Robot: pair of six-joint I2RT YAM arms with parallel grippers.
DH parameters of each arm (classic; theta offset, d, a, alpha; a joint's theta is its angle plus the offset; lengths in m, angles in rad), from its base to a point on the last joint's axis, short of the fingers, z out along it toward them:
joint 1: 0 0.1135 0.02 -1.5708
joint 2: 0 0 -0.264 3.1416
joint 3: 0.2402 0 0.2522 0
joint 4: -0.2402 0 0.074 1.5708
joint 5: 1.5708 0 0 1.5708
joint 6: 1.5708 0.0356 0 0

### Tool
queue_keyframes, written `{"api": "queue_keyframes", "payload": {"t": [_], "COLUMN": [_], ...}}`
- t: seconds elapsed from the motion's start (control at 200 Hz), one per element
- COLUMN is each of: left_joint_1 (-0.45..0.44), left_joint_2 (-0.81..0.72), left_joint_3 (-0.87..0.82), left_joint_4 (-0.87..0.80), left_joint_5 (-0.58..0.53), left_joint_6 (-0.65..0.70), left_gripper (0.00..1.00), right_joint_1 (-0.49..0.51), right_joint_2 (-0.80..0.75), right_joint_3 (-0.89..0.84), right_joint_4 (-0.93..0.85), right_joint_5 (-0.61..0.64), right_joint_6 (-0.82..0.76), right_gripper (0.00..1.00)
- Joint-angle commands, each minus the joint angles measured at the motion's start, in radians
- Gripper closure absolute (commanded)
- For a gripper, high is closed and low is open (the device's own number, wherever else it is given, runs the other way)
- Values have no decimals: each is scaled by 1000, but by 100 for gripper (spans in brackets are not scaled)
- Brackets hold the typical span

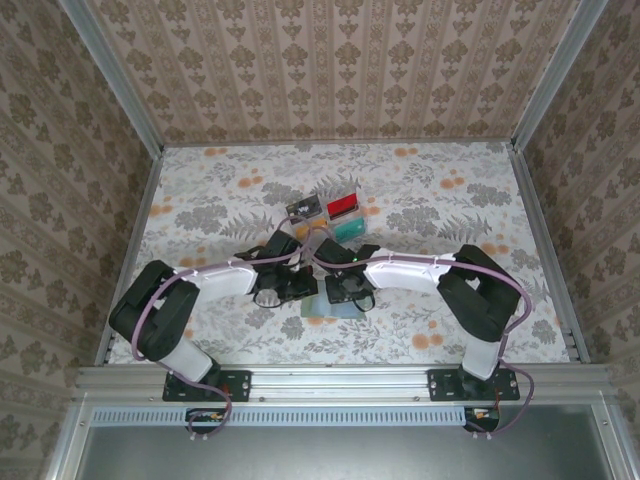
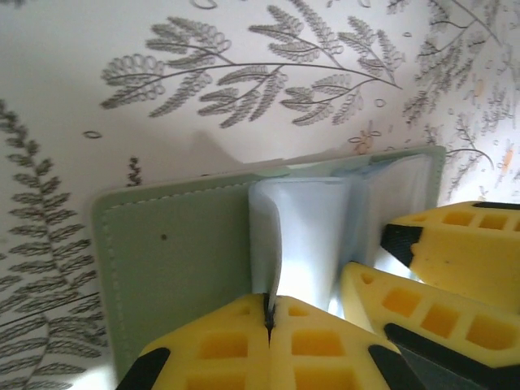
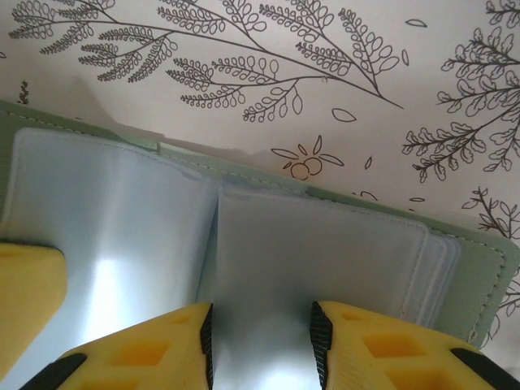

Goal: Take the credit cards out of the card holder

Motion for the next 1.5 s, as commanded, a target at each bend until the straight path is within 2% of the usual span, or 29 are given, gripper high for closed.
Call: {"api": "queue_keyframes", "payload": {"t": [0.0,0.12,0.215,0.25,0.335,0.46,0.585,0.75,0.805,0.845,1.025,1.165,1.295,1.495], "left_joint_1": [-14,-14,-6,-2,20,65,131,213,233,255,332,382,413,510], "left_joint_2": [-9,2,-18,-33,-82,-176,-285,-409,-443,-462,-544,-590,-647,-634], "left_joint_3": [2,-11,-2,3,17,46,87,183,210,226,264,227,81,-58], "left_joint_4": [75,118,79,54,-15,-146,-275,-461,-498,-511,-483,-390,-159,-20], "left_joint_5": [67,94,85,75,57,4,-64,-275,-371,-438,-677,-867,-934,-945], "left_joint_6": [-10,-31,-16,-7,16,65,126,243,278,299,377,438,557,607], "left_gripper": [100,100,100,97,82,51,33,10,5,1,0,0,0,0], "right_joint_1": [-17,-30,-44,-50,-67,-99,-143,-207,-227,-246,-329,-401,-508,-634], "right_joint_2": [11,-15,-72,-103,-187,-311,-437,-599,-644,-671,-743,-773,-798,-805], "right_joint_3": [-51,-72,-92,-98,-108,-113,-111,-114,-108,-102,-64,-100,-192,-391], "right_joint_4": [31,64,89,97,115,130,120,84,67,52,18,101,223,456], "right_joint_5": [-64,-98,-112,-113,-114,-102,-66,70,135,175,390,573,591,612], "right_joint_6": [10,18,24,25,20,-9,-36,-122,-170,-205,-314,-378,-430,-506], "right_gripper": [61,62,60,59,56,48,32,7,1,0,0,0,0,0]}}
